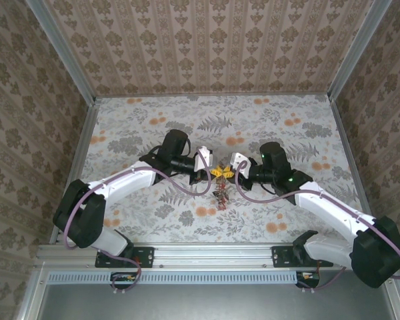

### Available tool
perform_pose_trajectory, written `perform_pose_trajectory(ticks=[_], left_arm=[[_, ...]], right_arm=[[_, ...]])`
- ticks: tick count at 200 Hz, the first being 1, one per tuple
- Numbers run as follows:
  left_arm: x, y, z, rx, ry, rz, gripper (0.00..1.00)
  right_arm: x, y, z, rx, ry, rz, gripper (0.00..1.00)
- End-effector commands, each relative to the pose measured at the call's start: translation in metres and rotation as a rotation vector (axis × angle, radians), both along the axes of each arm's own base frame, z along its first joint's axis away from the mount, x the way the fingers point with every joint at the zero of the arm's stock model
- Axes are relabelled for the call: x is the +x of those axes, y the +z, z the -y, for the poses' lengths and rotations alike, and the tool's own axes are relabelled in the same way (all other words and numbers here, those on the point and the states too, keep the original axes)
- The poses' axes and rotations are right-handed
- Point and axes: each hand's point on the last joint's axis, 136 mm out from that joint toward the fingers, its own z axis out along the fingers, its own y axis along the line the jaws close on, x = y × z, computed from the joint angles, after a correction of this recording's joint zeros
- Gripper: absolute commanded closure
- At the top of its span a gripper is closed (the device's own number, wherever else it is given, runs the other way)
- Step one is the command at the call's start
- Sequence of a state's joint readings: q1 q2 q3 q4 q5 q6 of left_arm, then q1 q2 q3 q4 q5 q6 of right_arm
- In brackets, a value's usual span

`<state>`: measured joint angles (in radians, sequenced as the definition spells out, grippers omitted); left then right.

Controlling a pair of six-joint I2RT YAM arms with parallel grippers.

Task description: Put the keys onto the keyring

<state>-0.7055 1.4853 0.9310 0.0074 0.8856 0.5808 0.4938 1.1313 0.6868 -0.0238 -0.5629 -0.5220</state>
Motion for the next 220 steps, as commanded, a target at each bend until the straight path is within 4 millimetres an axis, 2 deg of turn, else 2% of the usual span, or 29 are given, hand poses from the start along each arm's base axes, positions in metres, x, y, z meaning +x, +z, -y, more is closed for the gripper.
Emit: perform_pose_trajectory(ticks=[1,33,52,115,185,203,211,220], left_arm=[[-0.004,0.034,0.006,-0.097,-0.05,0.07,1.0],[0.0,0.025,0.005,-0.058,-0.023,0.065,1.0],[0.001,0.017,0.005,-0.014,-0.024,0.059,0.96],[-0.004,-0.001,0.009,0.088,-0.072,0.043,0.93],[-0.004,0.006,0.019,0.061,-0.088,0.031,0.89],[-0.002,0.006,0.019,0.062,-0.081,0.03,0.9],[-0.002,0.006,0.019,0.06,-0.08,0.028,1.0],[0.001,0.008,0.019,0.051,-0.067,0.02,1.0]], right_arm=[[0.001,0.008,-0.003,0.004,0.026,0.003,0.91],[0.0,0.011,-0.001,-0.026,0.029,0.003,1.0],[0.0,0.013,-0.001,-0.043,0.037,-0.009,1.0],[0.002,0.017,-0.005,-0.092,0.035,-0.03,1.0],[0.005,0.025,-0.012,-0.086,0.025,-0.043,1.0],[0.004,0.026,-0.013,-0.081,0.026,-0.046,1.0],[0.004,0.026,-0.013,-0.079,0.023,-0.048,0.98],[0.004,0.024,-0.011,-0.08,0.018,-0.051,0.95]])
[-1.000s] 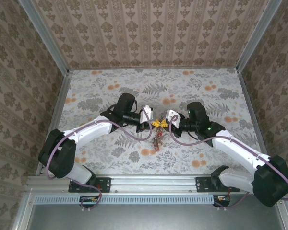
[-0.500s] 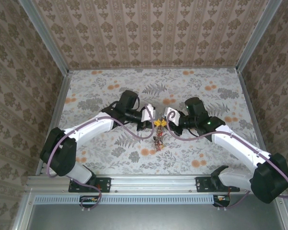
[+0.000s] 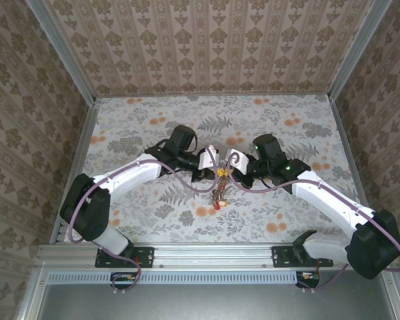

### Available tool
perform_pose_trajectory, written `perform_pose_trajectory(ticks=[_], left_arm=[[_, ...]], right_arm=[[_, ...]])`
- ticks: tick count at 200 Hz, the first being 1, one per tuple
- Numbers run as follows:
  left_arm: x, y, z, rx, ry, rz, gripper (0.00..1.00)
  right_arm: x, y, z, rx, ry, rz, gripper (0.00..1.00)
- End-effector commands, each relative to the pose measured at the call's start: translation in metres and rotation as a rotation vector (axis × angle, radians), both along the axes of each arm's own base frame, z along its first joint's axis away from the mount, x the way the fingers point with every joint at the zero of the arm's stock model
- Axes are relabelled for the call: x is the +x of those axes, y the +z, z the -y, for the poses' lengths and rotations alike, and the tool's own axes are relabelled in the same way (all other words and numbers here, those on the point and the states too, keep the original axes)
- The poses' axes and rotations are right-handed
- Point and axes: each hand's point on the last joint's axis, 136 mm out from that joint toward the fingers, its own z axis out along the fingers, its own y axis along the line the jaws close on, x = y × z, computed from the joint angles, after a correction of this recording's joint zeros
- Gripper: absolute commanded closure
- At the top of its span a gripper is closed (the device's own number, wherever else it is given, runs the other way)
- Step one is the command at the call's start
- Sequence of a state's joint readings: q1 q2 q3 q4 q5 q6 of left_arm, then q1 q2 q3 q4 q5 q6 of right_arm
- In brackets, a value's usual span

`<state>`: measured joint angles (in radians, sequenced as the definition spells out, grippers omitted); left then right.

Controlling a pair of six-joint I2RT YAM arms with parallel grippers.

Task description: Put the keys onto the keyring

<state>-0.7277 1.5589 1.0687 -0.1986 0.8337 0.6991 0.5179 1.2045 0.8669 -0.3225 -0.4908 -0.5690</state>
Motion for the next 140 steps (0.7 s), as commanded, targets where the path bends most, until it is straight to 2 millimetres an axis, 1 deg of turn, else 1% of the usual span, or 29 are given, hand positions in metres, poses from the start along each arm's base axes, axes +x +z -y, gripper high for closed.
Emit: perform_pose_trajectory(ticks=[1,14,23,29,39,46,71,87,102,112,127,140], left_arm=[[-0.004,0.016,0.011,-0.053,-0.033,-0.006,1.0],[0.0,0.02,0.009,-0.083,-0.016,-0.029,1.0],[0.004,0.023,0.007,-0.113,-0.002,-0.048,1.0],[0.006,0.026,0.006,-0.136,0.008,-0.057,1.0],[0.009,0.031,0.003,-0.168,0.021,-0.069,1.0],[0.009,0.034,0.002,-0.191,0.023,-0.075,1.0],[0.01,0.044,-0.002,-0.249,0.013,-0.109,1.0],[0.007,0.046,-0.003,-0.265,-0.007,-0.118,1.0],[0.005,0.043,-0.004,-0.259,-0.019,-0.108,1.0],[0.004,0.042,-0.005,-0.253,-0.021,-0.097,1.0],[0.003,0.043,-0.006,-0.256,-0.021,-0.088,1.0],[0.002,0.046,-0.006,-0.263,-0.031,-0.09,1.0]], right_arm=[[0.003,0.027,-0.014,0.069,0.027,0.059,0.94],[0.002,0.024,-0.011,0.073,0.017,0.072,0.92],[0.001,0.022,-0.008,0.087,0.009,0.086,0.88],[0.001,0.02,-0.005,0.096,0.002,0.092,0.85],[0.001,0.017,-0.001,0.11,-0.013,0.097,0.75],[0.0,0.014,0.002,0.111,-0.022,0.094,0.72],[-0.003,0.013,0.005,0.128,-0.038,0.08,0.69],[-0.005,0.021,0.003,0.166,-0.036,0.097,0.68],[0.0,0.031,0.004,0.193,-0.066,0.11,0.67],[0.003,0.036,0.006,0.19,-0.086,0.122,0.68],[0.003,0.039,0.008,0.178,-0.083,0.143,0.67],[0.002,0.039,0.008,0.168,-0.064,0.168,0.71]])
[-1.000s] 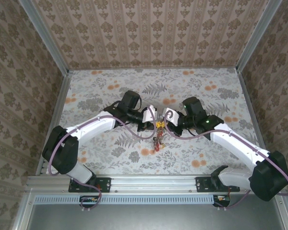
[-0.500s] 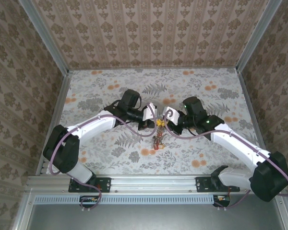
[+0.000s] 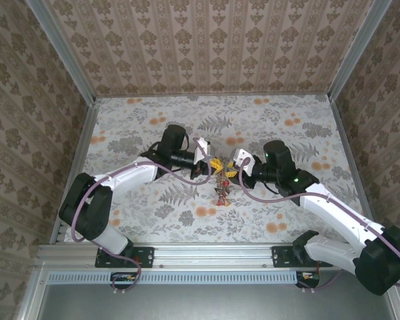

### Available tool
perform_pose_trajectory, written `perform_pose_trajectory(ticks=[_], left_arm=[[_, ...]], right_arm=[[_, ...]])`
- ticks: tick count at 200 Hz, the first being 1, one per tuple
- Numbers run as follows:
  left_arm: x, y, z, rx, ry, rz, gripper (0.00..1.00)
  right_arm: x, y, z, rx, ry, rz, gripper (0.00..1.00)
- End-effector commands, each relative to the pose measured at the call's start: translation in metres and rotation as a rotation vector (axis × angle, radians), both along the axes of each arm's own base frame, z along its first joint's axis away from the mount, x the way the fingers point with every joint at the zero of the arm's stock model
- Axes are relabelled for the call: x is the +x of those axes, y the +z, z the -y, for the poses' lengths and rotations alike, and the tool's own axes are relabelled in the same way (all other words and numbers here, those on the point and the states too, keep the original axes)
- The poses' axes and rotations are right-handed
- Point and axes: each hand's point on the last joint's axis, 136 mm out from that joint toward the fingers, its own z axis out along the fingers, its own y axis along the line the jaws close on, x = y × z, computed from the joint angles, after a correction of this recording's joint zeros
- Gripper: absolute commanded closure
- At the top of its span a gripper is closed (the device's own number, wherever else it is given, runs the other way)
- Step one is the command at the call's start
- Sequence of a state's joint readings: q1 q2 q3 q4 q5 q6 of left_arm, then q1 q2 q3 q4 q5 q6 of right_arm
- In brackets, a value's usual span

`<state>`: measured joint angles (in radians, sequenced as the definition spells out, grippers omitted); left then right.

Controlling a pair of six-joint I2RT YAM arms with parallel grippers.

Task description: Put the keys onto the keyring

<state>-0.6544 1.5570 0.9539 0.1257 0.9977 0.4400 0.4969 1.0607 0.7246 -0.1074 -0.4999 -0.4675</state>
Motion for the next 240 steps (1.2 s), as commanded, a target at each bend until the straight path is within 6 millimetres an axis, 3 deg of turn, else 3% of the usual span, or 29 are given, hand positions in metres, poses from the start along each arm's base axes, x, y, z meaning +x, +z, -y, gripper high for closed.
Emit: perform_pose_trajectory(ticks=[1,58,158,169,190,240], left_arm=[[-0.011,0.03,-0.002,-0.092,-0.063,0.057,1.0],[-0.017,0.037,-0.002,-0.12,-0.094,0.055,1.0],[-0.02,0.04,-0.005,-0.117,-0.101,0.064,1.0],[-0.02,0.041,-0.005,-0.118,-0.101,0.065,1.0],[-0.019,0.043,-0.004,-0.121,-0.099,0.072,1.0],[-0.017,0.044,-0.005,-0.122,-0.085,0.081,1.0]], right_arm=[[0.002,0.016,0.001,0.017,0.001,0.06,0.72],[0.006,0.018,-0.006,0.025,0.044,0.102,0.76],[0.014,0.009,-0.002,0.0,0.02,0.113,0.7],[0.01,0.009,-0.004,0.005,0.044,0.096,0.77],[0.002,0.009,-0.008,0.026,0.08,0.058,0.8],[-0.01,-0.003,0.0,-0.021,0.088,0.006,0.77]])
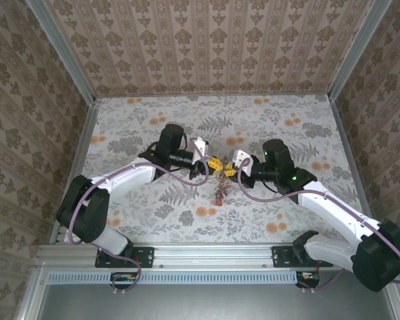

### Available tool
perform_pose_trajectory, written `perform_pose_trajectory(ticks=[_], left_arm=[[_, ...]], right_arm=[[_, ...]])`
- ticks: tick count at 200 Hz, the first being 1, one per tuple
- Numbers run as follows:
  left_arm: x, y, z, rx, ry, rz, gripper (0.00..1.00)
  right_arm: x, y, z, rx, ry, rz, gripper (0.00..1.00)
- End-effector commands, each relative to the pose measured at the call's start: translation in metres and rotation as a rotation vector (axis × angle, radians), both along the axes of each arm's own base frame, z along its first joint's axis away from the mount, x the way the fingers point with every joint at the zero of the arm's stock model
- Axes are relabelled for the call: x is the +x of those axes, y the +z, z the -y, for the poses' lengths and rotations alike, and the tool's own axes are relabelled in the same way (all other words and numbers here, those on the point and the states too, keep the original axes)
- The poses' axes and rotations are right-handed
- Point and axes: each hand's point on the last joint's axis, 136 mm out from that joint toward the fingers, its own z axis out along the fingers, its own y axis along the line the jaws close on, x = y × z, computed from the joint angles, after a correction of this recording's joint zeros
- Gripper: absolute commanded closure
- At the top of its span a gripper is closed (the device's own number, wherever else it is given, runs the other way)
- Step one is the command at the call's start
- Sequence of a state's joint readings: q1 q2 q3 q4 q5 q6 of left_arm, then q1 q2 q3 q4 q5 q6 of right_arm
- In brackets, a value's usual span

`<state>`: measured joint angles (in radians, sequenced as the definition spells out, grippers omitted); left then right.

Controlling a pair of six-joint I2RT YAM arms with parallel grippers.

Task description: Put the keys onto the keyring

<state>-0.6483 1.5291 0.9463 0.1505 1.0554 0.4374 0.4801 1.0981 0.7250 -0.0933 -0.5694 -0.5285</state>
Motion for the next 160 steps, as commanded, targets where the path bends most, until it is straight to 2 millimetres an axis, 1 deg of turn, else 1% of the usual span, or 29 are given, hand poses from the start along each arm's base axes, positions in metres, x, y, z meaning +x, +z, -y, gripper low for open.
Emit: perform_pose_trajectory(ticks=[1,15,40,53,65,110,127,160], left_arm=[[-0.009,0.029,-0.002,-0.073,-0.041,0.067,1.0],[-0.009,0.028,-0.003,-0.071,-0.042,0.061,1.0],[-0.01,0.03,-0.003,-0.072,-0.045,0.066,1.0],[-0.011,0.03,-0.003,-0.071,-0.048,0.067,1.0],[-0.012,0.031,-0.003,-0.071,-0.055,0.064,1.0],[-0.013,0.033,-0.004,-0.072,-0.066,0.063,1.0],[-0.014,0.034,-0.003,-0.072,-0.068,0.063,1.0],[-0.013,0.035,-0.003,-0.073,-0.065,0.066,1.0]], right_arm=[[-0.009,0.003,0.005,-0.019,0.015,-0.005,0.76],[-0.005,0.004,0.011,-0.032,-0.021,0.018,0.76],[0.003,0.022,0.017,0.005,-0.077,0.091,0.75],[0.007,0.03,0.017,0.025,-0.091,0.117,0.74],[0.008,0.033,0.015,0.034,-0.082,0.124,0.74],[0.011,0.036,0.0,0.076,-0.021,0.102,0.73],[0.012,0.033,-0.003,0.077,-0.002,0.083,0.74],[0.007,0.027,-0.01,0.083,0.054,0.043,0.74]])
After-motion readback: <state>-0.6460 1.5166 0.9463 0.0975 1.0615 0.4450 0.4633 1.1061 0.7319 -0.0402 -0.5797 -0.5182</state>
